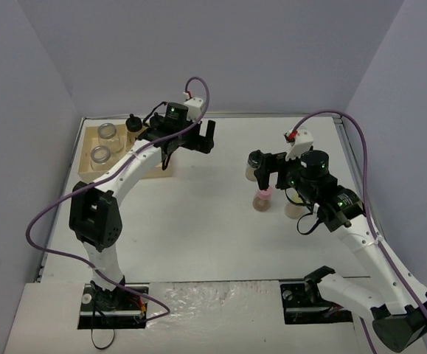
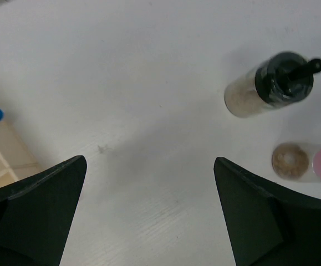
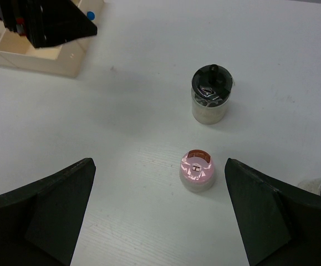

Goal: Organize the condiment bottles

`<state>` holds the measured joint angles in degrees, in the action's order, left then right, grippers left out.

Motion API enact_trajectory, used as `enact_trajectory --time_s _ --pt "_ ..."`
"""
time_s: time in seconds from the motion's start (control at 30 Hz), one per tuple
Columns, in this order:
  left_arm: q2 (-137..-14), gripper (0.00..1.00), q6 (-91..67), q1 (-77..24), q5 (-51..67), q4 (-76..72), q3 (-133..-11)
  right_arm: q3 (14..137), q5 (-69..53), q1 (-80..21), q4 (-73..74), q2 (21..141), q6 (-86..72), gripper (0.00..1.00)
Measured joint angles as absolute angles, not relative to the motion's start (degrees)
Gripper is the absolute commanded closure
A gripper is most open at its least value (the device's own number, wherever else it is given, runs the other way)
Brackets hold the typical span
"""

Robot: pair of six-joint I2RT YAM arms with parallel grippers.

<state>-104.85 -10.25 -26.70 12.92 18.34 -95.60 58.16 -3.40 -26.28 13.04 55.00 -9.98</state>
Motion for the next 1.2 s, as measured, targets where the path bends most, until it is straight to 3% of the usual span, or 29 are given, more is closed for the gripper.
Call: enact_trajectory --time_s 0.37,0.77,1.2 --pt "-107.8 0.03 -8.1 -35.4 16.9 11.0 -92.9 57.3 -0.1 -26.2 12.7 56.6 -13.9 0.00" --pt "-124.2 0.03 -7.8 -41.5 17.4 2.5 -102.6 55.9 0.6 -26.2 12.2 51.5 -14.9 0.00" --pt "-130.8 0.04 -7.5 -42.8 12.7 -1.9 -106.8 54.8 -2.4 -26.2 12.2 49.1 -15.0 0.00"
